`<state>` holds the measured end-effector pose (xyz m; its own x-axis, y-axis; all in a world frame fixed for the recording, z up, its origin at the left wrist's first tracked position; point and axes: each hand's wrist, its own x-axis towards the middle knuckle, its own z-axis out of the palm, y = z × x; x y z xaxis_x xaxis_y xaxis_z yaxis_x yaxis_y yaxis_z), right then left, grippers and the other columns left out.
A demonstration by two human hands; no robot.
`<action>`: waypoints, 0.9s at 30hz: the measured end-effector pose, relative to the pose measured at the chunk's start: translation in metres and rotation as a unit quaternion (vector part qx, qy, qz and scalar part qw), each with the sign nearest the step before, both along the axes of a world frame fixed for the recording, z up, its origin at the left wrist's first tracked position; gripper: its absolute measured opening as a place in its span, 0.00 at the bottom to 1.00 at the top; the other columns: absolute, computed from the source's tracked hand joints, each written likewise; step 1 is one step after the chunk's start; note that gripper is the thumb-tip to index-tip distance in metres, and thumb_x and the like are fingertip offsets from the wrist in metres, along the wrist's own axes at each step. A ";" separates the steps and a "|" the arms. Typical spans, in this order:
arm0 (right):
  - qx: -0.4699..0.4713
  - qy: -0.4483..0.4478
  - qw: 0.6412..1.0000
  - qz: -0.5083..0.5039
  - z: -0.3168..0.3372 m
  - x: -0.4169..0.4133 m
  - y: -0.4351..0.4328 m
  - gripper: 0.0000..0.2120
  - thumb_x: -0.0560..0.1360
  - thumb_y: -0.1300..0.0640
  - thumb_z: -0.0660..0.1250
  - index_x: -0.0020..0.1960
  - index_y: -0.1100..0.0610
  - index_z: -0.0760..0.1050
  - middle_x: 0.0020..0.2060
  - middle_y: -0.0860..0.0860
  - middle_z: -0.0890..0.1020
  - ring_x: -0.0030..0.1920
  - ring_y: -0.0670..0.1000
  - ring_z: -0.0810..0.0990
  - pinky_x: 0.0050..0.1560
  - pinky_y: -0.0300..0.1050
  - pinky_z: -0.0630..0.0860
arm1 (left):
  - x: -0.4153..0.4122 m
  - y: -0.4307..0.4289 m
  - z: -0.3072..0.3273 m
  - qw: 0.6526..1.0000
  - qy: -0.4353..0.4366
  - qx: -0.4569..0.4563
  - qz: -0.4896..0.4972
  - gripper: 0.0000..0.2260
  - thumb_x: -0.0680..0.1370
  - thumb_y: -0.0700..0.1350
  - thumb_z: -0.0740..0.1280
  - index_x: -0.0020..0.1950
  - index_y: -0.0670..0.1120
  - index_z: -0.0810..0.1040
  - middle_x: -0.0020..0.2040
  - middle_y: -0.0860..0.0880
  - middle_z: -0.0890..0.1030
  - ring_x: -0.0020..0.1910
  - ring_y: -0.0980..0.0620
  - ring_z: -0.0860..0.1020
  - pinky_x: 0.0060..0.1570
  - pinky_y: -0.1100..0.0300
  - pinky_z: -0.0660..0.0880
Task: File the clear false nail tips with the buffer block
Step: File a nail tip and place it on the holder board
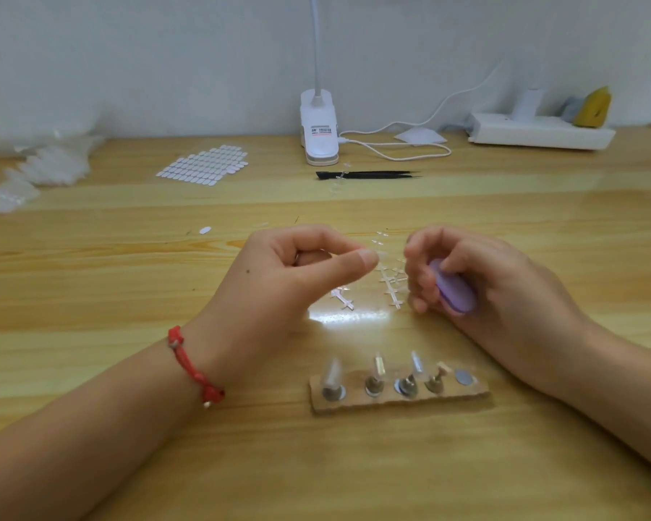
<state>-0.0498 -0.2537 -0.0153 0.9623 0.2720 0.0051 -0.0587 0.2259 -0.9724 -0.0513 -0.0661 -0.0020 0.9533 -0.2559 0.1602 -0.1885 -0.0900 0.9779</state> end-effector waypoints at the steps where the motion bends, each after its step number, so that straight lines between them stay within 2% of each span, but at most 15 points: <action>1: -0.021 -0.014 1.000 0.002 0.000 -0.001 0.001 0.14 0.74 0.65 0.57 0.38 0.57 0.79 0.28 0.53 0.71 0.29 0.49 0.68 0.31 0.40 0.70 | -0.001 0.000 0.001 1.000 0.006 -0.012 -0.005 0.03 0.71 0.43 0.71 0.38 0.44 0.82 0.20 0.59 0.67 0.21 0.62 0.66 0.25 0.77 0.63; 4: -0.077 -0.052 0.996 0.001 0.001 -0.005 0.004 0.05 0.70 0.52 0.72 0.38 0.52 0.81 0.27 0.49 0.69 0.28 0.46 0.66 0.27 0.37 0.67 | -0.005 -0.002 0.002 0.999 0.012 -0.021 -0.024 0.04 0.72 0.40 0.70 0.43 0.40 0.82 0.20 0.61 0.72 0.22 0.66 0.72 0.26 0.80 0.64; 6: -0.100 -0.071 0.992 -0.026 0.001 -0.007 0.004 0.07 0.64 0.50 0.77 0.36 0.51 0.82 0.26 0.47 0.69 0.27 0.44 0.66 0.26 0.35 0.67 | -0.006 -0.003 0.001 0.999 0.020 -0.014 -0.032 0.06 0.72 0.41 0.70 0.45 0.39 0.82 0.20 0.61 0.71 0.22 0.66 0.71 0.26 0.79 0.64; 10: -0.108 -0.084 0.989 -0.053 0.001 -0.007 0.005 0.11 0.61 0.45 0.73 0.37 0.51 0.84 0.25 0.48 0.69 0.26 0.43 0.66 0.26 0.34 0.67 | -0.009 -0.006 -0.001 0.999 0.026 -0.017 -0.019 0.05 0.71 0.44 0.72 0.42 0.42 0.84 0.23 0.54 0.63 0.21 0.61 0.61 0.24 0.76 0.62; 15: -0.129 -0.118 0.983 -0.063 0.002 -0.008 0.004 0.12 0.61 0.44 0.73 0.39 0.51 0.85 0.25 0.50 0.71 0.27 0.47 0.66 0.26 0.34 0.67 | -0.010 -0.007 0.003 0.998 0.019 -0.046 -0.034 0.07 0.72 0.40 0.69 0.46 0.37 0.82 0.20 0.61 0.71 0.21 0.66 0.71 0.26 0.80 0.64; 17: -0.143 -0.129 0.979 -0.064 0.002 -0.008 0.003 0.10 0.61 0.44 0.73 0.38 0.49 0.84 0.27 0.61 0.67 0.28 0.49 0.64 0.27 0.35 0.67 | -0.010 -0.007 0.002 0.998 0.019 -0.043 -0.035 0.09 0.71 0.43 0.69 0.46 0.39 0.83 0.20 0.61 0.69 0.21 0.65 0.70 0.25 0.79 0.64; 19: -0.167 -0.169 0.969 -0.066 0.002 -0.009 0.003 0.08 0.63 0.46 0.74 0.38 0.48 0.85 0.29 0.68 0.66 0.28 0.52 0.65 0.29 0.34 0.67 | -0.010 -0.007 0.002 0.998 0.018 -0.035 -0.039 0.09 0.72 0.43 0.69 0.46 0.39 0.83 0.20 0.61 0.70 0.22 0.66 0.71 0.26 0.80 0.64; 21: -0.202 -0.243 0.945 -0.088 0.001 -0.009 0.002 0.05 0.65 0.47 0.74 0.38 0.47 0.84 0.31 0.68 0.69 0.29 0.56 0.66 0.32 0.37 0.68 | -0.009 -0.007 0.001 0.999 0.027 -0.030 -0.036 0.08 0.72 0.42 0.69 0.46 0.38 0.83 0.20 0.61 0.71 0.21 0.66 0.71 0.25 0.80 0.64; 22: -0.221 -0.283 0.928 -0.104 -0.001 -0.009 0.001 0.04 0.66 0.47 0.74 0.39 0.46 0.84 0.30 0.64 0.70 0.30 0.56 0.67 0.33 0.40 0.67 | -0.009 -0.007 0.001 0.998 0.034 -0.032 -0.033 0.08 0.71 0.42 0.70 0.45 0.39 0.83 0.20 0.60 0.71 0.21 0.65 0.71 0.25 0.79 0.64; 24: -0.256 -0.351 0.890 -0.136 -0.002 -0.009 -0.001 0.03 0.68 0.49 0.74 0.42 0.47 0.83 0.28 0.55 0.70 0.29 0.48 0.66 0.33 0.35 0.64 | -0.008 -0.006 0.000 0.997 0.050 -0.040 -0.032 0.08 0.70 0.43 0.70 0.45 0.39 0.82 0.20 0.60 0.72 0.21 0.65 0.72 0.25 0.80 0.64; 27: -0.312 -0.433 0.829 -0.167 -0.001 -0.009 -0.002 0.04 0.71 0.56 0.74 0.46 0.53 0.83 0.32 0.50 0.71 0.31 0.43 0.67 0.35 0.31 0.63 | -0.008 -0.006 0.002 0.996 0.060 -0.048 -0.034 0.11 0.68 0.44 0.70 0.46 0.39 0.82 0.20 0.61 0.72 0.22 0.67 0.72 0.25 0.80 0.64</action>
